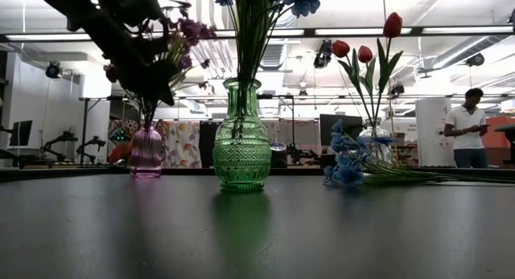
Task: Sort flowers into vase by color
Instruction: Put the purple flower into the purple crystal vase
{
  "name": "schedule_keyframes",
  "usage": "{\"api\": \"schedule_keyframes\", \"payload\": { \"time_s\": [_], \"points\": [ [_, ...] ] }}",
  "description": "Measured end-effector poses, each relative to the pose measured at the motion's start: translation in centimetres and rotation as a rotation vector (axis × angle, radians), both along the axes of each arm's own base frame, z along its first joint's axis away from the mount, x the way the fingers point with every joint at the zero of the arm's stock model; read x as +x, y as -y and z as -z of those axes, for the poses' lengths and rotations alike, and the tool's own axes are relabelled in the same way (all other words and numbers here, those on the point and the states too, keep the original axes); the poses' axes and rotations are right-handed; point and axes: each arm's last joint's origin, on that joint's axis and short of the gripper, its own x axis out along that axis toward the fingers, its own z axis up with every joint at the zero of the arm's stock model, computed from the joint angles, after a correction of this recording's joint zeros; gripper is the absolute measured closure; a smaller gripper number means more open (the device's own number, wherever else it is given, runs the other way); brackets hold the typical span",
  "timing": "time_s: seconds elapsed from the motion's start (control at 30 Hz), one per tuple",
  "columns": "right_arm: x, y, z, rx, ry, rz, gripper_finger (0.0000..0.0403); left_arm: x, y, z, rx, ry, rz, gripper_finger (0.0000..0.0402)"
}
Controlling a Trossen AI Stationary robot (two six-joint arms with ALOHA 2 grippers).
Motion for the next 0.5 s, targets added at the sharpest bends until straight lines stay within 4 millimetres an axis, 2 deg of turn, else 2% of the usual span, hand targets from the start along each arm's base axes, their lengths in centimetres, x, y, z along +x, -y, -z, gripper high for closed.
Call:
{"api": "schedule_keyframes", "payload": {
  "time_s": [0.3, 0.5],
  "points": [
    [0.0, 0.0, 0.0, 0.009, 0.004, 0.003, 0.0161, 0.0, 1.1, 1.3, 0.045, -0.074, 0.015, 0.0120],
    [0.0, 0.0, 0.0, 0.017, 0.009, 0.006, 0.0161, 0.3, 2.1, 1.2, 0.105, -0.124, 0.048, 0.0120]
  ]
}}
